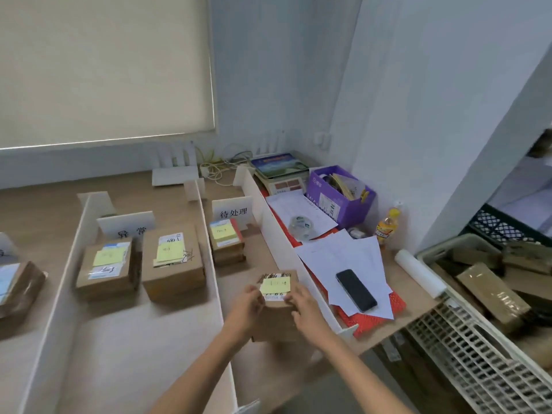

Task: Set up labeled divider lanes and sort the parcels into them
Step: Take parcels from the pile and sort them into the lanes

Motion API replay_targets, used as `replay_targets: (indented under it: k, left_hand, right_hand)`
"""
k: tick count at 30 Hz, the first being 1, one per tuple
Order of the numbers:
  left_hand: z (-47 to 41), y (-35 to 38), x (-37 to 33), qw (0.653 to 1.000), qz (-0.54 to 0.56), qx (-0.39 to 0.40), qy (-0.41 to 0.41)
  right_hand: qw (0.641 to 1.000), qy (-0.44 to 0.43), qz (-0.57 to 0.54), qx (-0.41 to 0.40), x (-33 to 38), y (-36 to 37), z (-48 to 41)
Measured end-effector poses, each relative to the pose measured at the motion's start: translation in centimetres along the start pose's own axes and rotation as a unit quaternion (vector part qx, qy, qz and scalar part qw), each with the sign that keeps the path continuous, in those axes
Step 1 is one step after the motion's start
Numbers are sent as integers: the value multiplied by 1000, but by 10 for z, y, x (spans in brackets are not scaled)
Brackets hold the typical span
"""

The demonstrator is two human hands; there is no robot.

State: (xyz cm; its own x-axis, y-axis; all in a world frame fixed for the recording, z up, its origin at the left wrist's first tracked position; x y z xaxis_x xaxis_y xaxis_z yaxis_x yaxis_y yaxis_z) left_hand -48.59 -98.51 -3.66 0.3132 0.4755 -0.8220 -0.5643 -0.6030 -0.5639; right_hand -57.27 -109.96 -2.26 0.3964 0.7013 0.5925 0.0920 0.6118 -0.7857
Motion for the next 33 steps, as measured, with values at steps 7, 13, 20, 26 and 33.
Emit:
replay_targets:
  k: [7, 13, 20, 26, 33]
  left_hand:
    - [-46, 73, 77, 982, -123, 111, -94]
    - [-74, 64, 58, 949, -298, 101, -25]
    - [-123, 58, 52, 956, -280, 78, -34]
    - [-168, 54, 35, 942, -333, 39, -32]
    - [-219, 57, 47, 935, -340, 28, -94]
  right_hand:
    - [979, -29, 142, 141, -49, 73, -49]
    - [954, -47, 250, 157, -46, 60, -97]
    - [946, -74, 298, 101, -39, 39, -153]
    - [908, -139, 386, 86, -39, 30, -209]
    - [912, -171, 367, 60, -35, 21, -280]
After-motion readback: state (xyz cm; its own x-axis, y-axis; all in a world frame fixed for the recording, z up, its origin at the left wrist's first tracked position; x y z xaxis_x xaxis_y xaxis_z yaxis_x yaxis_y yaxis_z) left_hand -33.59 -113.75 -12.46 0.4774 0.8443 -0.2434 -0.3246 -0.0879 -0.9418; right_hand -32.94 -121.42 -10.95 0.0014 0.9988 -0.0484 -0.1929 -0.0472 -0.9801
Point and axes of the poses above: each hand's wrist, its own z-axis away from the middle knuckle, its own y-axis out of the palm, x = y × z, the point moved 7 cm from there along -z, towards the middle knuckle, and after that the axes turned 4 degrees about z, right-handed, at the moved point
